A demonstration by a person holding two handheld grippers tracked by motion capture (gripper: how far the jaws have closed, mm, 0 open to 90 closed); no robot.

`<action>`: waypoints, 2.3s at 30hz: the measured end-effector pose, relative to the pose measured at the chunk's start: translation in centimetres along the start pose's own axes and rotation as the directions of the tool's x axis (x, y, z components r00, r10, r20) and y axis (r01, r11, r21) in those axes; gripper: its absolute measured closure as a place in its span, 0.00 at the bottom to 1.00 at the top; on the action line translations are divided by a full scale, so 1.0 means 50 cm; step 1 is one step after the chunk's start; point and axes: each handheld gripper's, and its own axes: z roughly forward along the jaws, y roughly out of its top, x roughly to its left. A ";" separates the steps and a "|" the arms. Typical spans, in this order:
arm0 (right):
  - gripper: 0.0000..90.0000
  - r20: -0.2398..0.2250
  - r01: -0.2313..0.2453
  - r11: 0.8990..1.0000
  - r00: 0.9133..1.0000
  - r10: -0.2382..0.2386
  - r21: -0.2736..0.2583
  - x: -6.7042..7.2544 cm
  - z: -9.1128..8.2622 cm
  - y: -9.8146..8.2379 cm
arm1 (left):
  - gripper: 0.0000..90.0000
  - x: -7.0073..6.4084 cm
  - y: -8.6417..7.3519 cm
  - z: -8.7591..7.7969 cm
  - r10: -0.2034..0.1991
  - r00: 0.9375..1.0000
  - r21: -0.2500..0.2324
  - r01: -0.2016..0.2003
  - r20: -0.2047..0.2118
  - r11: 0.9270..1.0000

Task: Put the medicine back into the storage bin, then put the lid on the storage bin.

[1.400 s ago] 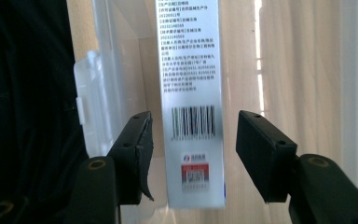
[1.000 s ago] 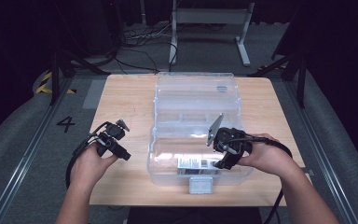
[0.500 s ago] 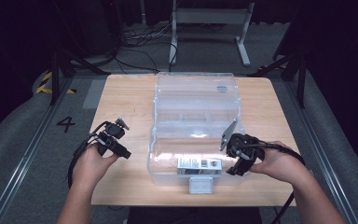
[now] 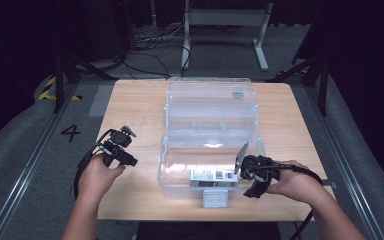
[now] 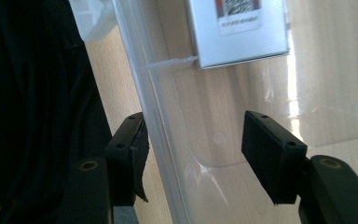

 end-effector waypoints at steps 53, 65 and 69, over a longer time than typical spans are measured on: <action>0.96 0.050 0.139 0.987 0.989 -0.143 0.076 0.030 0.088 0.002 | 0.63 -0.053 0.050 -0.087 0.147 0.989 -0.111 -0.145 0.012 0.983; 0.96 0.047 0.140 0.987 0.988 -0.144 0.073 0.030 0.087 0.001 | 0.62 -0.092 0.100 -0.132 0.244 0.968 -0.137 -0.235 0.057 0.962; 0.96 0.052 0.144 0.987 0.988 -0.148 0.073 0.031 0.087 0.001 | 0.60 -0.105 0.123 -0.144 0.277 0.960 -0.143 -0.268 0.049 0.953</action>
